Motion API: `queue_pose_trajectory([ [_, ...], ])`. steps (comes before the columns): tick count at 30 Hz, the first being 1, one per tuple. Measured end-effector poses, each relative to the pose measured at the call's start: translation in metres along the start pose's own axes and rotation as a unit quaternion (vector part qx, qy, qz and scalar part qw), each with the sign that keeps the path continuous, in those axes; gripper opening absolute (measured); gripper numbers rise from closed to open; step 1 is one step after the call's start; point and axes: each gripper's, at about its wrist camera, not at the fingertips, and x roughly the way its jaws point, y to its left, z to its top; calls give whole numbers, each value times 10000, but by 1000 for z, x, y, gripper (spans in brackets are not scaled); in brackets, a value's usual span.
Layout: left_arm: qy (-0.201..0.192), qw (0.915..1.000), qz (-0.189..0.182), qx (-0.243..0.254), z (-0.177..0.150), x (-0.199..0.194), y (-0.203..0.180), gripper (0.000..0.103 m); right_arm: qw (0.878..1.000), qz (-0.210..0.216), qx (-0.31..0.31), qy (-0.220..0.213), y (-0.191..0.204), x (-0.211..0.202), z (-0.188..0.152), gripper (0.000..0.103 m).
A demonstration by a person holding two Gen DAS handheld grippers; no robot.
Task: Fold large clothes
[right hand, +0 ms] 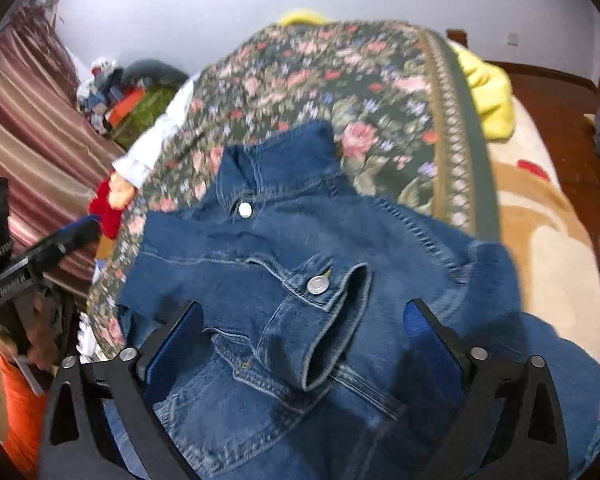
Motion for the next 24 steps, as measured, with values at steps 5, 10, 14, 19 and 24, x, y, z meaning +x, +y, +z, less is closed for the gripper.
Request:
queue_pose_trajectory([
  [5,505,9930,1033,-267,-32,28,76,64,9981,-361,145,485,-8,47,6,81],
  [10,1090,9799,1565,-591,-79,69,132,64,9963,-628,200,550,-14,72,9,77],
  [14,915,9823,1424,-807,-107,79,146,71,9961,-780,-106,392,-1,76,12,55],
  [19,828,9795,1833,-102,-121,85,123,80,9931,-959,-679,-40,21,52,17,41],
  [24,761,9790,1889,-71,-129,81,120,84,9795,-1517,-1321,-91,38,52,11,42],
])
